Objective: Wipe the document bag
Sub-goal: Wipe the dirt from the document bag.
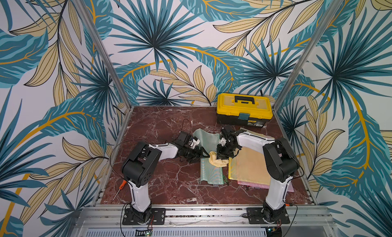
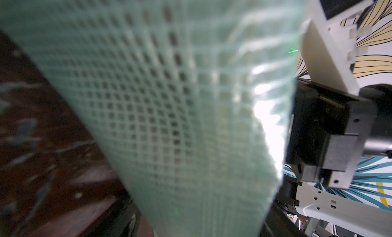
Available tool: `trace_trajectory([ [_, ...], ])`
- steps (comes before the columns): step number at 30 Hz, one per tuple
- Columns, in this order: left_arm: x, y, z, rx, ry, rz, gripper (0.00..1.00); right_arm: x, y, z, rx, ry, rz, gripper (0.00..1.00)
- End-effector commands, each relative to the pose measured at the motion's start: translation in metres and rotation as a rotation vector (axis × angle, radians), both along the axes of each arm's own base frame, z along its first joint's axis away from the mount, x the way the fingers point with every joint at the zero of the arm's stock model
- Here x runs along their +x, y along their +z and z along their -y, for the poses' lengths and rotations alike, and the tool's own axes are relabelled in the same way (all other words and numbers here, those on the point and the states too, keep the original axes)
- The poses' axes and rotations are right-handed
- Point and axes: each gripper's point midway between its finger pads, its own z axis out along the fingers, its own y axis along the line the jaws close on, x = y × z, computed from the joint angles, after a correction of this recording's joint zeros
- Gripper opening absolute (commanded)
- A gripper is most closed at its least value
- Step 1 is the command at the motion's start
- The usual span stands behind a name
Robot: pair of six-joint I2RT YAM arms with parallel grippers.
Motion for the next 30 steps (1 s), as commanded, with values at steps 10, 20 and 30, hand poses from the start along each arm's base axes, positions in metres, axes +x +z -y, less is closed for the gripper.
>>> trace_trajectory([
  [10, 0.004, 0.014, 0.044, -0.074, -0.059, 0.019, 0.79, -0.026, -0.044, -0.002, -0.017, 0.021, -0.109, 0.0],
  [20, 0.02, 0.044, -0.024, -0.108, 0.094, 0.04, 0.75, -0.045, -0.057, 0.016, -0.092, 0.035, -0.148, 0.0],
  [30, 0.01, 0.071, -0.024, -0.154, 0.071, 0.084, 0.67, -0.044, -0.059, 0.015, -0.095, 0.032, -0.158, 0.0],
])
